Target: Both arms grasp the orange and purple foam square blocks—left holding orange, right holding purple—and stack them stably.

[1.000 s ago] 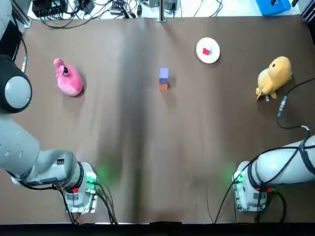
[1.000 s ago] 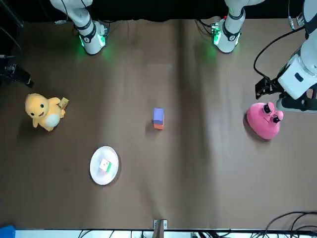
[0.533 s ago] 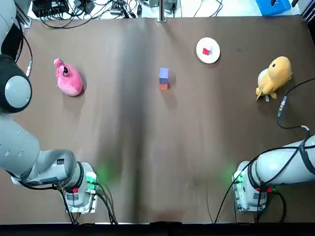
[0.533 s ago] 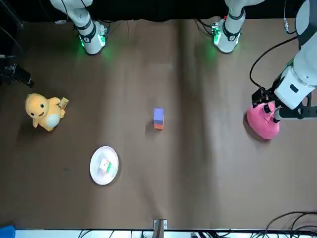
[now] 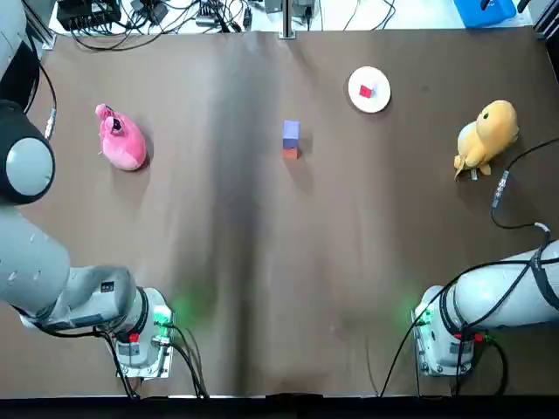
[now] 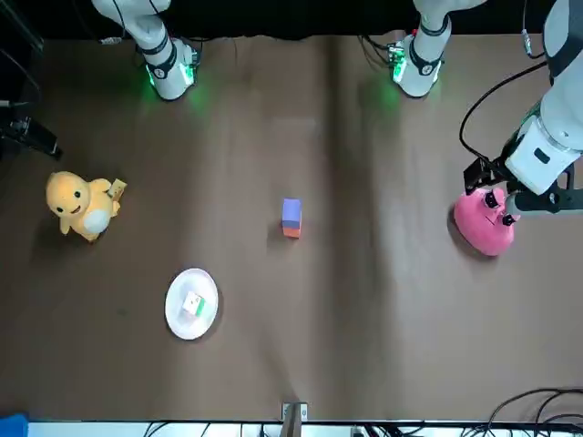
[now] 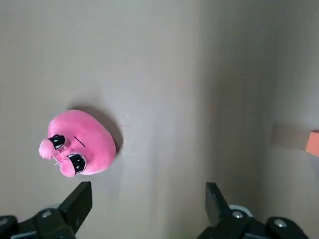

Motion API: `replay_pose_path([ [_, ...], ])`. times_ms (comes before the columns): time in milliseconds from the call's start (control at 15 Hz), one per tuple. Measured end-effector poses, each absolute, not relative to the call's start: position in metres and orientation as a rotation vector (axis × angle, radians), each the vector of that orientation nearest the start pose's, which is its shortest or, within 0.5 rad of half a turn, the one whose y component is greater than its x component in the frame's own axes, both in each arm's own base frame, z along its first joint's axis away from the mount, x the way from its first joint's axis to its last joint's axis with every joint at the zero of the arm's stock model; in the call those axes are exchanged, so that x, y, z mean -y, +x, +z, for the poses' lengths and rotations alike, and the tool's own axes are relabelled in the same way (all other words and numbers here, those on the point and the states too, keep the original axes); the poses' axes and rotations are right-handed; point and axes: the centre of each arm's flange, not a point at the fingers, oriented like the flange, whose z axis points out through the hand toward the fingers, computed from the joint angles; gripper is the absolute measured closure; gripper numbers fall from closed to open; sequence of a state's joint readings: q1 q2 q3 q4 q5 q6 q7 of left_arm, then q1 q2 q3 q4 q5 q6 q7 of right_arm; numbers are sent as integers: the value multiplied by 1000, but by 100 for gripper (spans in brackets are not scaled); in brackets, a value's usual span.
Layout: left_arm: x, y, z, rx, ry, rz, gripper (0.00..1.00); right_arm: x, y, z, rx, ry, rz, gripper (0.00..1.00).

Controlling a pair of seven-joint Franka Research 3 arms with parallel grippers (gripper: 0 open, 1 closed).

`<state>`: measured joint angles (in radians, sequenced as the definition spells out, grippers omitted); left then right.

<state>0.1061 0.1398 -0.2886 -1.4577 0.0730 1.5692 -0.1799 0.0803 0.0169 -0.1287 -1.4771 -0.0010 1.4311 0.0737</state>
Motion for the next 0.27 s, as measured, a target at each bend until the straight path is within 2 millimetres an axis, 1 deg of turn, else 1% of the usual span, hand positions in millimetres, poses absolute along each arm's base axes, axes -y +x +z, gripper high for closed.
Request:
replay_pose_path([
  [267,88,589,604,1,-3108,6,0,26,545,647,-191,-3138,99,0],
])
